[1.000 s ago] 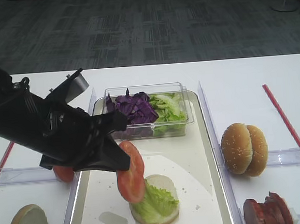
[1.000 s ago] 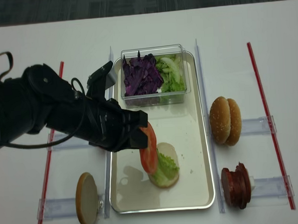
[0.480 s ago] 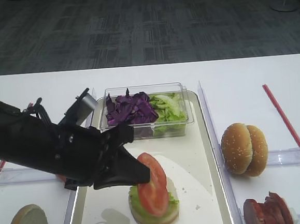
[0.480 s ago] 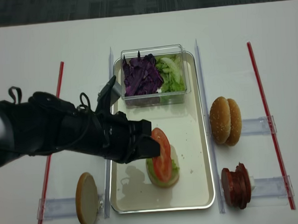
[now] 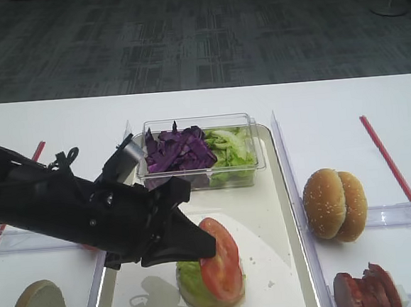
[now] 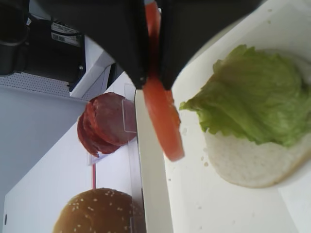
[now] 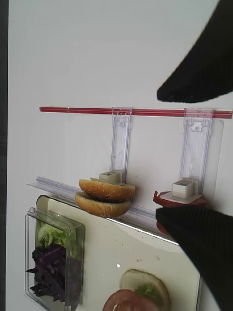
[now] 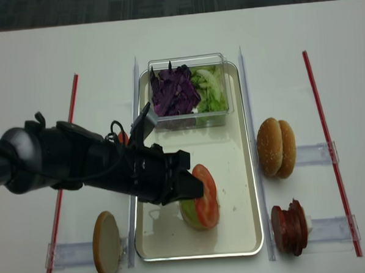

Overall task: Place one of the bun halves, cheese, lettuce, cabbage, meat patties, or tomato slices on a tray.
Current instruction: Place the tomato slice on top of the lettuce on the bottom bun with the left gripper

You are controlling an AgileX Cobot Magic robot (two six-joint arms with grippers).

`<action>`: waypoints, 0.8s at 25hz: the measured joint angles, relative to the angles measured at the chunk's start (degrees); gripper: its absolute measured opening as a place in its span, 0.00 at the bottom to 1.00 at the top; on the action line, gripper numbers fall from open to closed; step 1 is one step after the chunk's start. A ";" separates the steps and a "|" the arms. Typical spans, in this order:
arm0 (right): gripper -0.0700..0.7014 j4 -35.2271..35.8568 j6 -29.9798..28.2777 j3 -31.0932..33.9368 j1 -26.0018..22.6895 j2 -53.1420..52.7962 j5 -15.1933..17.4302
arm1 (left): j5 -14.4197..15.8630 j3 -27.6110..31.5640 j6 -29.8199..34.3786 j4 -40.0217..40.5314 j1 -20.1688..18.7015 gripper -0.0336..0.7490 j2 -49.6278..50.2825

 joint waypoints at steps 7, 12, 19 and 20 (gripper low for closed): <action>0.72 0.00 0.00 0.00 0.00 0.00 0.00 | 0.12 0.00 2.24 -2.00 0.00 0.07 2.70; 0.72 0.00 0.00 0.00 0.00 0.00 0.00 | -0.11 0.00 4.11 -3.26 0.00 0.07 2.70; 0.72 0.00 0.00 0.00 0.00 0.00 0.00 | -1.72 0.00 4.32 -3.80 0.00 0.07 2.70; 0.72 0.00 0.00 0.00 0.00 0.00 0.00 | -1.72 0.00 4.32 -3.80 0.00 0.07 2.70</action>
